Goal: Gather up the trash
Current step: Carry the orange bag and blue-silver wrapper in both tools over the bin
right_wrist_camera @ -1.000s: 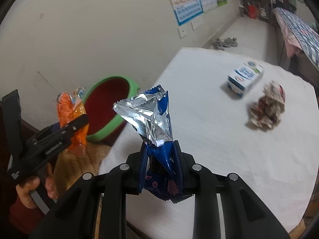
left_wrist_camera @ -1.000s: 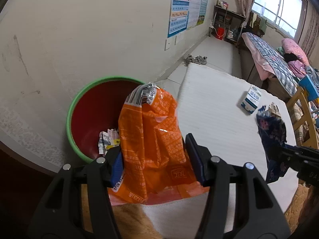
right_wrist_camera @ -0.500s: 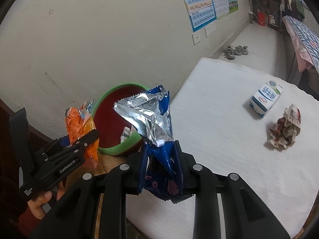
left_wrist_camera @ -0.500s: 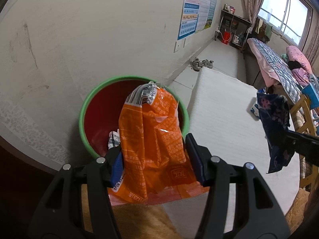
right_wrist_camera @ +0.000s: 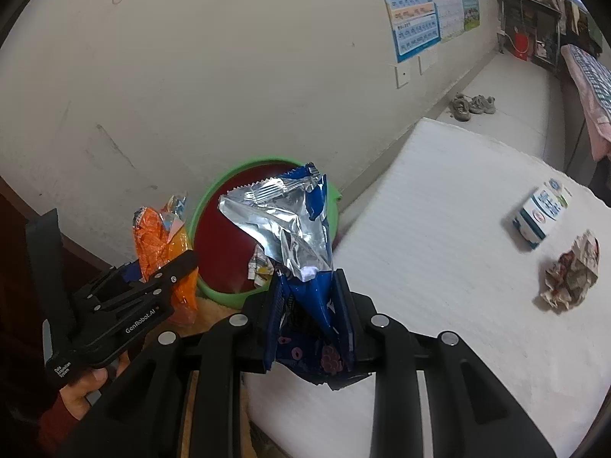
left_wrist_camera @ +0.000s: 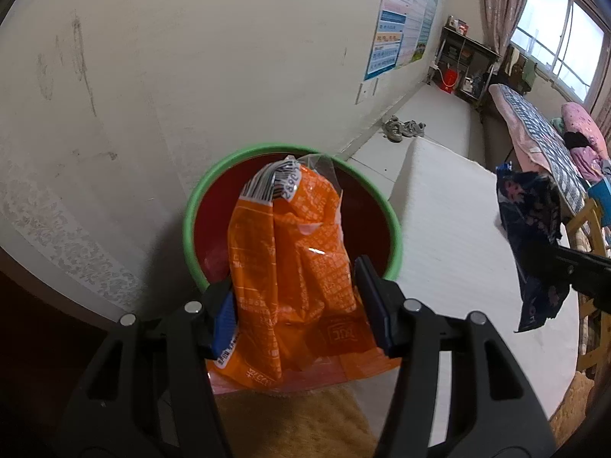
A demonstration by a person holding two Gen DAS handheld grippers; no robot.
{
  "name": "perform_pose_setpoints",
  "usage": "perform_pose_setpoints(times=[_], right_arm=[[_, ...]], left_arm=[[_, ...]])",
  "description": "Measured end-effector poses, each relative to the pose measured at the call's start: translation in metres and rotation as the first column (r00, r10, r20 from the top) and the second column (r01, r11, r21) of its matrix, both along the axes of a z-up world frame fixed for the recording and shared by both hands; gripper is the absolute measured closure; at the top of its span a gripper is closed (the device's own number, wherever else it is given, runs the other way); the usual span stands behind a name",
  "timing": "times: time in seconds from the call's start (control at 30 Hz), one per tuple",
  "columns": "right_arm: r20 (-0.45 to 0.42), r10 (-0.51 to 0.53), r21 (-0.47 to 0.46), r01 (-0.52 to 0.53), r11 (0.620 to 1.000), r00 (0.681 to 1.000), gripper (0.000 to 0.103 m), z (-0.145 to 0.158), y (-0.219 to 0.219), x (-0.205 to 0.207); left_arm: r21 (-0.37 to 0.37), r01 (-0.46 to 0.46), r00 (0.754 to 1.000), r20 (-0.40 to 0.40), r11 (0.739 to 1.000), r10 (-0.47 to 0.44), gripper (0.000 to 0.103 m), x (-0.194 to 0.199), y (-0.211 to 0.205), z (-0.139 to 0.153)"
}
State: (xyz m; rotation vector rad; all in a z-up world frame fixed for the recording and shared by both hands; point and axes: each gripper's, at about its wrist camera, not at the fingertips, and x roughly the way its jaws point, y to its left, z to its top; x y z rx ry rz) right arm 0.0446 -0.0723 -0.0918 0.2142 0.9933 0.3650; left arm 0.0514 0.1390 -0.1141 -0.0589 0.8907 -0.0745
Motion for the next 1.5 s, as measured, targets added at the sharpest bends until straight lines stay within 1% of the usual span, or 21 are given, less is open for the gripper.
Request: perform_pose_setpoints(times=[0.43,0.67,0.9,1.27,1.5], right_arm=[[0.011,0.056,-0.006,-0.056,0.998,0.998,0.077,0.006,0.029,0.019],[0.008,0.037,0.015,-0.037,0.999,0.999,0.077,0.008,0.035,0.032],[-0.008,0.032,0.035,-0.031,0.999,0.999,0.077,0.003,0.040,0.031],[-0.003,0.018,0.090,-0.017,0.996,1.000,0.077,0.004,0.029,0.026],[0.006,-0.005,0.120,0.004,0.993,1.000,0.077,0.008,0.013,0.022]], left_arm=[[0.009,-0.018,1.000,0.006,1.000,0.018,0.049,0.014,0.017,-0.001],[0.005,-0.003,1.000,-0.012,1.000,0.003,0.049,0.023,0.022,-0.007],[0.021,0.011,0.999,-0.030,1.000,-0.010,0.049,0.025,0.020,-0.014],[0.056,0.030,0.997,-0.069,0.998,-0.026,0.049,0.028,0.005,-0.019],[0.059,0.033,0.996,-0.083,0.998,-0.028,0.049,0.031,0.001,-0.021]])
